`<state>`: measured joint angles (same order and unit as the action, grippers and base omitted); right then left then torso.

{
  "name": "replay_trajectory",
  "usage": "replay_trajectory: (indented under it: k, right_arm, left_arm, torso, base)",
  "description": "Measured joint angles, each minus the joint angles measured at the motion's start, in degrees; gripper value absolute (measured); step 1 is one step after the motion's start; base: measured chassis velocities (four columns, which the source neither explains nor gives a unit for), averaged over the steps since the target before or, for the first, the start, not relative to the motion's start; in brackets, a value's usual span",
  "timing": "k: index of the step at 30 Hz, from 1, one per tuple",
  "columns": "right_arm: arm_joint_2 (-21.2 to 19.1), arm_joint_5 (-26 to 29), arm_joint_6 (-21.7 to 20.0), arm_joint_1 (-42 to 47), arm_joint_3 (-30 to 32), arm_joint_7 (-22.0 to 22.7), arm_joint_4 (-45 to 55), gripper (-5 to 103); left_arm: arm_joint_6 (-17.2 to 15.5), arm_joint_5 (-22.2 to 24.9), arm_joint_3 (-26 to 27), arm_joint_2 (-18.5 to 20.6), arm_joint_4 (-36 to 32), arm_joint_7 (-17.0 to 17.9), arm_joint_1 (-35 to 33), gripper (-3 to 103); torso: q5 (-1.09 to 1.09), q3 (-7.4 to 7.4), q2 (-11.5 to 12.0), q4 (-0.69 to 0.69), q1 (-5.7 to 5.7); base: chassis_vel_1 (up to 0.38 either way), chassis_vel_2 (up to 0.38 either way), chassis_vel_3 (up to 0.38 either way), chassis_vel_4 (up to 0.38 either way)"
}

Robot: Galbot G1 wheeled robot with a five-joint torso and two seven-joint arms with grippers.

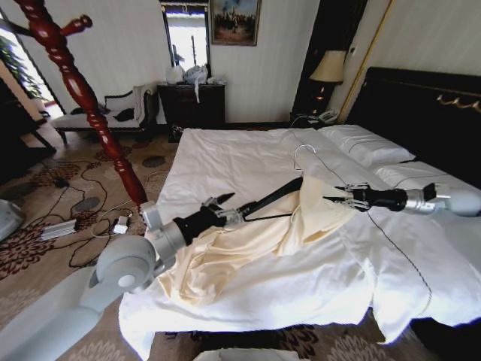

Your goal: Pick up the clothes from the bed and hang them on the clothes hanger.

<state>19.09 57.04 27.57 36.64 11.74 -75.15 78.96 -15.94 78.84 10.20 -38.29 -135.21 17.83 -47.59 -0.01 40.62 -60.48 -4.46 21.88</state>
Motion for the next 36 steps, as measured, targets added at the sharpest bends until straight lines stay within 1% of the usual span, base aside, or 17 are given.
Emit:
replay_trajectory:
  k: [2,3,4,5,8,9,12,13,17,18,22,24,26,27,30,34,36]
  right_arm:
    - [0.06,-0.35,0.31,0.20,0.22,-0.04,0.57,23]
    - [0.06,-0.35,0.31,0.20,0.22,-0.04,0.57,23]
    - [0.12,-0.80,0.66,0.29,0.34,-0.09,1.11,23]
    - [0.12,-0.80,0.66,0.29,0.34,-0.09,1.11,23]
    - [0.14,-1.90,1.48,-0.03,0.62,-0.14,2.81,23]
    - [0.14,-1.90,1.48,-0.03,0.62,-0.14,2.81,23]
    - [-0.59,-2.08,1.88,-0.54,0.63,-0.09,3.86,23]
    - [-0.59,-2.08,1.88,-0.54,0.63,-0.09,3.86,23]
    - [-1.00,-2.49,2.46,-0.67,0.34,-0.08,4.01,23]
    - [-1.00,-2.49,2.46,-0.67,0.34,-0.08,4.01,23]
    - [-0.60,-2.98,2.94,-0.53,-0.02,0.70,4.12,23]
    - [0.19,-3.11,3.05,-0.60,-0.32,1.60,4.08,23]
    - [0.98,-3.11,3.05,-0.71,-0.39,2.13,3.77,23]
    - [0.98,-3.11,3.05,-0.71,-0.39,2.13,3.77,23]
    - [1.94,-3.21,3.47,-0.48,-0.46,2.23,3.39,23]
    - [2.33,-3.42,4.18,-0.12,-0.48,2.23,3.04,23]
    - [2.44,-3.60,4.61,-0.08,-0.63,2.21,2.77,23]
  left_arm:
    - [0.45,0.04,1.13,-0.77,2.76,3.39,-0.05,99]
    - [0.45,0.04,1.13,-0.77,2.76,3.39,-0.05,99]
    - [0.85,0.06,1.86,-1.37,5.61,6.02,-0.20,100]
    - [0.85,0.06,1.86,-1.37,5.61,6.02,-0.20,100]
    - [-0.15,-1.73,2.11,-2.76,13.71,17.73,-1.12,100]
    - [-0.15,-1.73,2.11,-2.76,13.71,17.73,-1.12,100]
    - [-2.40,-3.08,1.26,-4.13,17.92,22.07,-4.02,100]
    - [-2.40,-3.08,1.26,-4.13,17.92,22.07,-4.02,100]
    - [-7.33,-3.93,-1.31,-8.08,21.82,25.85,-4.99,100]
    - [-7.33,-3.93,-1.31,-8.08,21.82,25.85,-4.99,100]
    - [-11.13,-5.70,-5.02,-10.13,27.08,24.30,-0.61,100]
    - [-14.45,-7.27,-8.45,-8.75,31.14,20.79,3.32,100]
    - [-18.43,-6.52,-10.45,-6.37,33.70,18.71,5.14,100]
    - [-18.43,-6.52,-10.45,-6.37,33.70,18.71,5.14,100]
    - [-22.63,-4.03,-10.95,-4.80,35.99,17.21,5.10,100]
    - [-23.51,-4.38,-10.94,-5.54,37.46,15.55,4.82,100]
    - [-23.16,-5.56,-10.98,-6.52,38.08,13.30,4.80,100]
  torso:
    - [0.00,0.00,0.00,-0.01,0.00]
    - [0.00,0.00,0.00,-0.01,0.00]
    - [0.00,0.00,0.00,-0.01,0.01]
    - [0.00,0.00,0.00,-0.01,0.01]
    - [0.00,0.00,0.00,-0.01,0.01]
    - [0.00,0.00,0.00,-0.01,0.01]
    - [-0.01,0.01,0.00,0.02,0.01]
    - [-0.01,0.01,0.00,0.02,0.01]
    - [-0.01,0.00,0.00,0.01,-0.01]
    - [-0.01,0.00,0.00,0.01,-0.01]
    - [0.00,0.01,0.00,-0.02,0.00]
    - [0.01,0.01,0.00,-0.04,0.00]
    - [0.03,0.01,0.00,-0.01,0.00]
    - [0.03,0.01,0.00,-0.01,0.00]
    - [0.01,0.01,0.00,0.05,0.00]
    - [0.00,0.00,0.00,0.01,0.00]
    - [0.01,0.00,0.00,-0.02,0.00]
  base:
    - [0.000,0.000,0.000,0.000]
    - [0.000,0.000,0.000,0.000]
    - [0.000,0.000,0.000,0.000]
    - [0.000,0.000,0.000,0.000]
    - [0.000,0.000,0.000,0.000]
    - [0.000,0.000,0.000,0.000]
    - [0.000,0.000,0.000,0.000]
    - [0.000,0.000,0.000,0.000]
    - [0.000,0.000,0.000,0.000]
    - [0.000,0.000,0.000,0.000]
    - [0.000,0.000,0.000,0.000]
    - [0.000,0.000,0.000,0.000]
    - [0.000,0.000,0.000,0.000]
    - [0.000,0.000,0.000,0.000]
    - [0.000,0.000,0.000,0.000]
    - [0.000,0.000,0.000,0.000]
    - [0.000,0.000,0.000,0.000]
